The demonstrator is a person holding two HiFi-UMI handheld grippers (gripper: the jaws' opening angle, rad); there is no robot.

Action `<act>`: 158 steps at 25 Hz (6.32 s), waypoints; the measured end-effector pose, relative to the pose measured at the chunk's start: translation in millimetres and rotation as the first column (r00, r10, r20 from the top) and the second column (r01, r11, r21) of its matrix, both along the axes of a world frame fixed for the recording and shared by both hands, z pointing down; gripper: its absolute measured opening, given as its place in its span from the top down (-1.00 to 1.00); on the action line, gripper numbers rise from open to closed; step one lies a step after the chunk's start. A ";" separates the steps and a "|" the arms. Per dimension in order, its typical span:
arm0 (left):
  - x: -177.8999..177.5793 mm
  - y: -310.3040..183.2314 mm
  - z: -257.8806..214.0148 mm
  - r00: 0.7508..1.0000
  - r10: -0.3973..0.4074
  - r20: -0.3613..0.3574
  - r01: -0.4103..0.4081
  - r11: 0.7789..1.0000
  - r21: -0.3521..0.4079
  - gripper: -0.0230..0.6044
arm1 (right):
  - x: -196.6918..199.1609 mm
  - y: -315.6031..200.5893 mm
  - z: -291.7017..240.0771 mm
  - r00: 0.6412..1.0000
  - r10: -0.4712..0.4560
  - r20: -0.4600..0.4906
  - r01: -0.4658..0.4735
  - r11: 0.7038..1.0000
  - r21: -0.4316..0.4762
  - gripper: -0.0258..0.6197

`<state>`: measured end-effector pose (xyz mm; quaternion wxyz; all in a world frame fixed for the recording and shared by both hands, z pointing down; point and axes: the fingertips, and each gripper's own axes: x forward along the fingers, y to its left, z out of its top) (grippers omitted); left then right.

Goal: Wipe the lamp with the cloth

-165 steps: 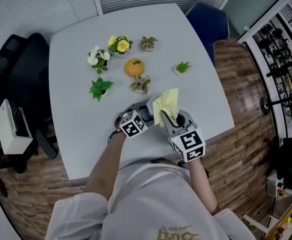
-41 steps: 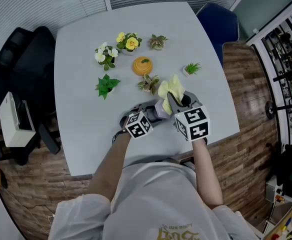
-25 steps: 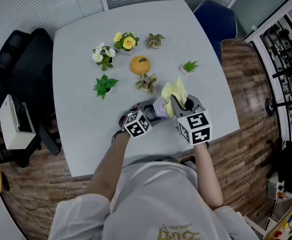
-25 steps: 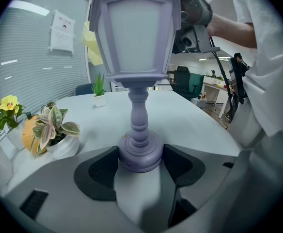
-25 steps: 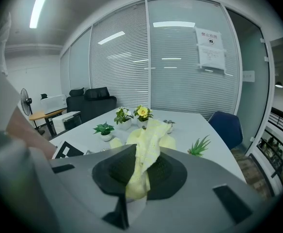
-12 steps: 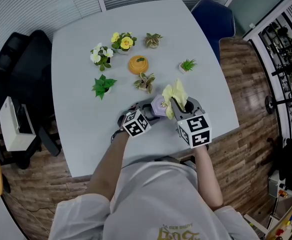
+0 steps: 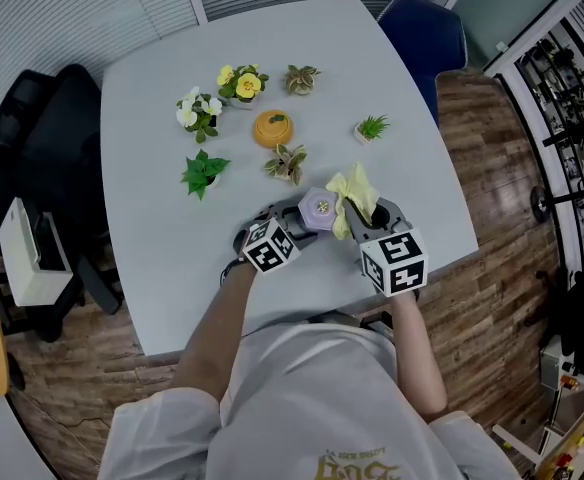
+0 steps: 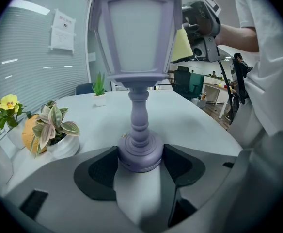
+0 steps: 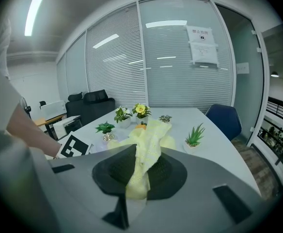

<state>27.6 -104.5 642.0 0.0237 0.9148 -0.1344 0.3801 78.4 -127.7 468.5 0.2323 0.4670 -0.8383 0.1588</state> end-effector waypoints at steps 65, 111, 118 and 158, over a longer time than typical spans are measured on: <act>2.0 -2.3 0.4 1.000 0.002 -0.005 -0.002 1.000 -0.003 -0.05 | -41.6 -45.7 33.7 0.633 -0.335 0.698 0.531 0.844 -0.076 0.76; 1.5 -3.0 2.3 1.000 0.006 0.002 -0.006 1.000 -0.019 -0.05 | -61.3 -40.0 75.1 0.649 -0.409 0.641 0.660 0.722 -0.208 0.76; 0.8 -3.9 2.7 1.000 0.002 0.005 -0.002 1.000 -0.028 -0.05 | -44.1 -35.6 68.4 0.665 -0.357 0.656 0.601 0.777 -0.187 0.76; -6.0 -2.8 2.3 0.953 -0.300 0.035 0.301 0.951 -0.063 -0.05 | -18.9 29.9 25.4 0.743 -0.217 0.634 0.352 0.931 -0.094 0.76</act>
